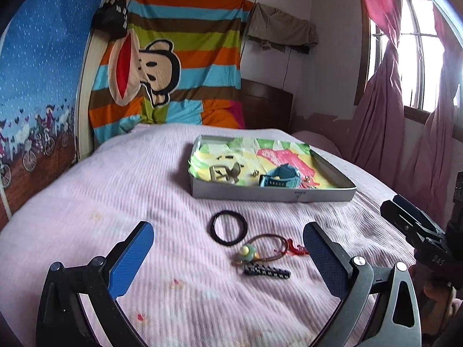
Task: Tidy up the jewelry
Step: 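Pull both tools back from the tray toward the remaining jewelry, then reach the right tool to the red cord bracelet while the left tool reaches the black braided keychain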
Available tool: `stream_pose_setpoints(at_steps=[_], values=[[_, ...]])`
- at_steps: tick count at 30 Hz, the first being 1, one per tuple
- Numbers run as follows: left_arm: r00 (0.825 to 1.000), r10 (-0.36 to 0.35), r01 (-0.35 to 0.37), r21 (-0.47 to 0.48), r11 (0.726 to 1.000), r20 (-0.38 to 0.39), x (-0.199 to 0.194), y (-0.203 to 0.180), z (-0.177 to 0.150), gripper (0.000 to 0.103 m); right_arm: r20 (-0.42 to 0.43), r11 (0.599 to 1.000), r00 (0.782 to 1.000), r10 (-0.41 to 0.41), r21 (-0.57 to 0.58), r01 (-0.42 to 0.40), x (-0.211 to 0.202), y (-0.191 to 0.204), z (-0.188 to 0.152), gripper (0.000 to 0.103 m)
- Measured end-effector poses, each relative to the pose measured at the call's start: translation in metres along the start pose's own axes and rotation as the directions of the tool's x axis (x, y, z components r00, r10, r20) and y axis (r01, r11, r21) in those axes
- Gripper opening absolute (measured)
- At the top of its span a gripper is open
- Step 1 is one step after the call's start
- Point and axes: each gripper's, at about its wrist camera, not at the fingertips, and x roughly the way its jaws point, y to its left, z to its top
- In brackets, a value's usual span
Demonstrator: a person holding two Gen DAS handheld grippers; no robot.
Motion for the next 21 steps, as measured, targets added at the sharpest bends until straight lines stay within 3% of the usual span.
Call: stream_pose_setpoints(at_steps=[5, 9, 12, 14, 17, 19, 21], values=[[0.984, -0.047, 0.037, -0.060, 0.998, -0.169, 0.024, 0.008, -0.007, 0.103, -0.141, 0.999, 0.989, 0.049, 0.018, -0.047, 0.029, -0.008, -0.017, 0.102], [0.965, -0.081, 0.059, -0.094, 0.994, -0.249, 0.039, 0.011, -0.015, 0.101, -0.233, 0.993, 0.966, 0.115, 0.047, -0.107, 0.052, -0.012, -0.027, 0.100], [0.953, -0.098, 0.082, -0.067, 0.994, -0.287, 0.046, 0.007, -0.019, 0.095, -0.295, 0.991, 0.947, 0.132, 0.040, -0.125, 0.067, -0.011, -0.035, 0.078], [0.942, -0.109, 0.101, -0.039, 0.994, -0.318, 0.051, 0.001, -0.022, 0.084, -0.338, 0.991, 0.931, 0.137, 0.044, -0.130, 0.077, -0.011, -0.041, 0.064], [0.917, -0.118, 0.129, 0.003, 0.992, -0.380, 0.061, -0.010, -0.025, 0.067, -0.402, 0.988, 0.903, 0.153, 0.050, -0.145, 0.093, -0.009, -0.048, 0.056], [0.892, -0.115, 0.134, 0.012, 0.991, -0.438, 0.072, -0.016, -0.027, 0.059, -0.444, 0.986, 0.881, 0.161, 0.037, -0.162, 0.103, -0.004, -0.052, 0.053], [0.869, -0.126, 0.143, 0.000, 0.990, -0.478, 0.081, -0.019, -0.028, 0.055, -0.477, 0.983, 0.863, 0.167, 0.011, -0.185, 0.112, 0.003, -0.055, 0.051]])
